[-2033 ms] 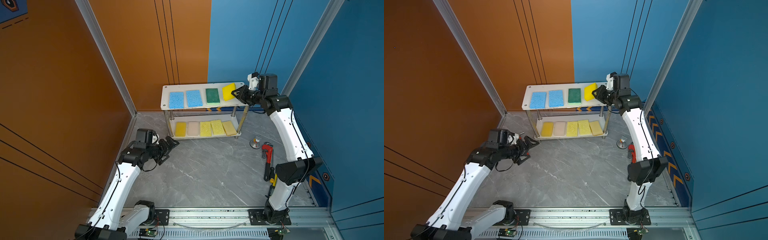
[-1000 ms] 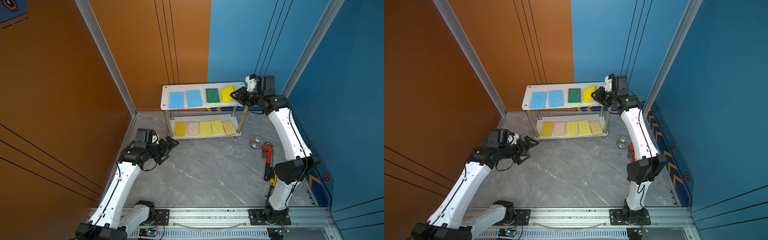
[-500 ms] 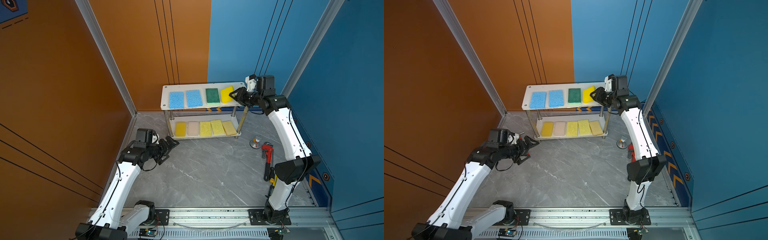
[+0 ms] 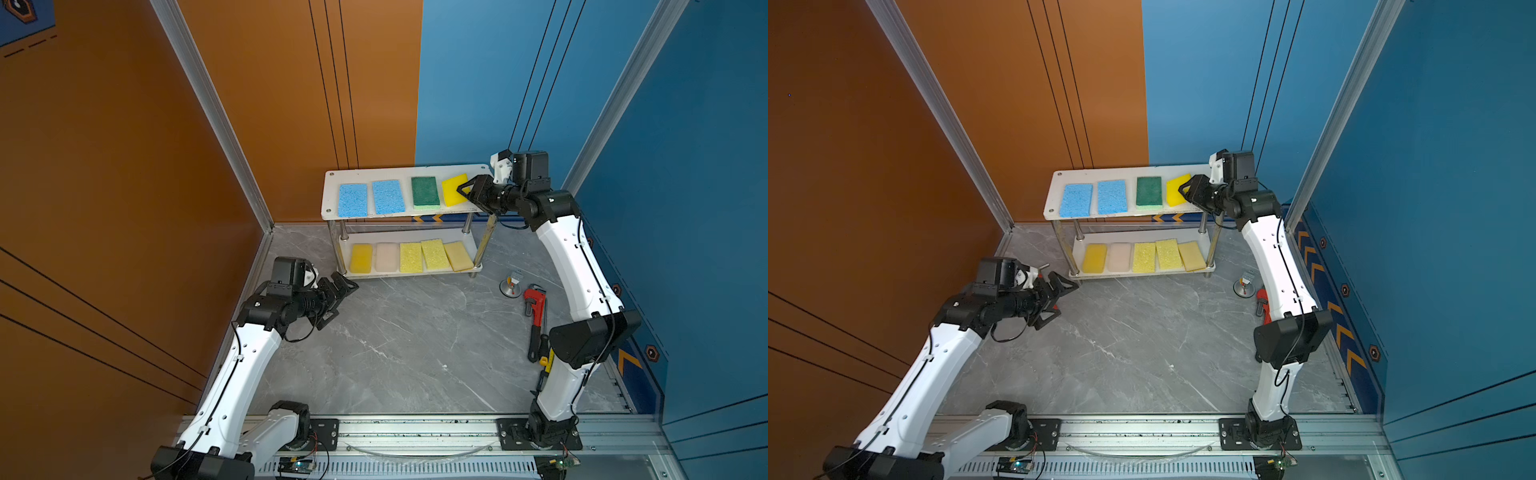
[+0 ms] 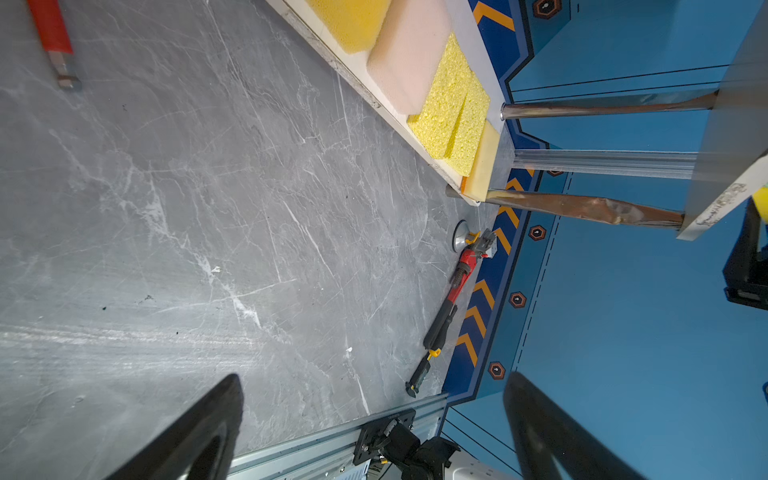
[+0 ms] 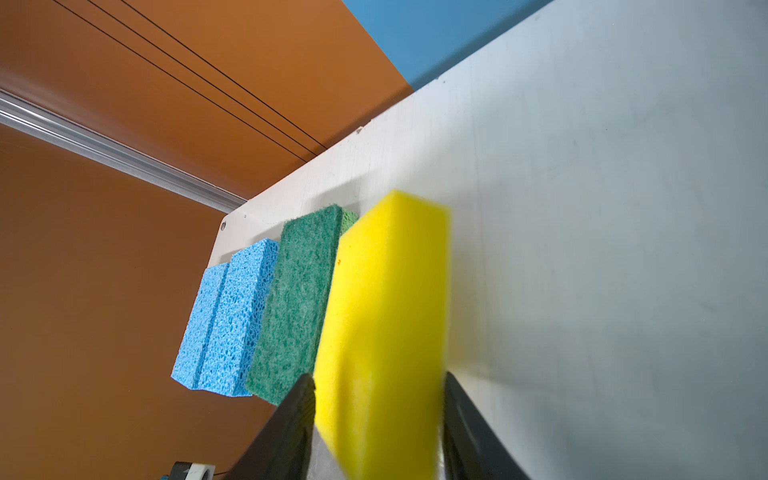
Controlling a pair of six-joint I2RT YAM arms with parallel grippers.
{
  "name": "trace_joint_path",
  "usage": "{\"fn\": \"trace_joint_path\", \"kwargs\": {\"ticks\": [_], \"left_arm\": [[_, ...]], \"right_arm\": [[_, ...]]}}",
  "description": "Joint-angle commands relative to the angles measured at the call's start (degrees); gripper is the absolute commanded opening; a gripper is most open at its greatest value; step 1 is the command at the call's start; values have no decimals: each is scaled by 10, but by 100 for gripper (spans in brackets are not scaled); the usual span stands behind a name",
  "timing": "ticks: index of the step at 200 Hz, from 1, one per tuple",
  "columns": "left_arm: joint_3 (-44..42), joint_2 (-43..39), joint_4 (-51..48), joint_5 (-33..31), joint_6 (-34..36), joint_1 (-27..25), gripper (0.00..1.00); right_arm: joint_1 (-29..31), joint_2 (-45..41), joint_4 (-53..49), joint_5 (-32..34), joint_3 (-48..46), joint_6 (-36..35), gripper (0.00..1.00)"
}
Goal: Place and organize the cleaning sponges onto the shelf
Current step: 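Press the yellow sponge flat against the shelf and open the right gripper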
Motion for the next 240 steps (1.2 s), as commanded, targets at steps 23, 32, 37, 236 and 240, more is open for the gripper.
{"fn": "trace_joint_path", "kwargs": {"ticks": [23, 32, 37, 236, 240], "left_arm": [[-7, -6, -11, 14, 10, 6, 98], [-7, -6, -11, 15, 10, 7, 98], [-7, -6, -11, 14, 10, 7, 98], [-2, 2, -11, 12, 15, 8, 98], [-2, 2, -11, 12, 15, 8, 98]], "right_arm": [[-1, -16, -9, 3, -7, -12, 50], [-1, -17, -10, 4, -8, -12, 51], [-1, -17, -10, 4, -8, -13, 51], [-1, -15, -10, 20, -13, -27, 56], [-1, -15, -10, 20, -13, -26, 56]]}}
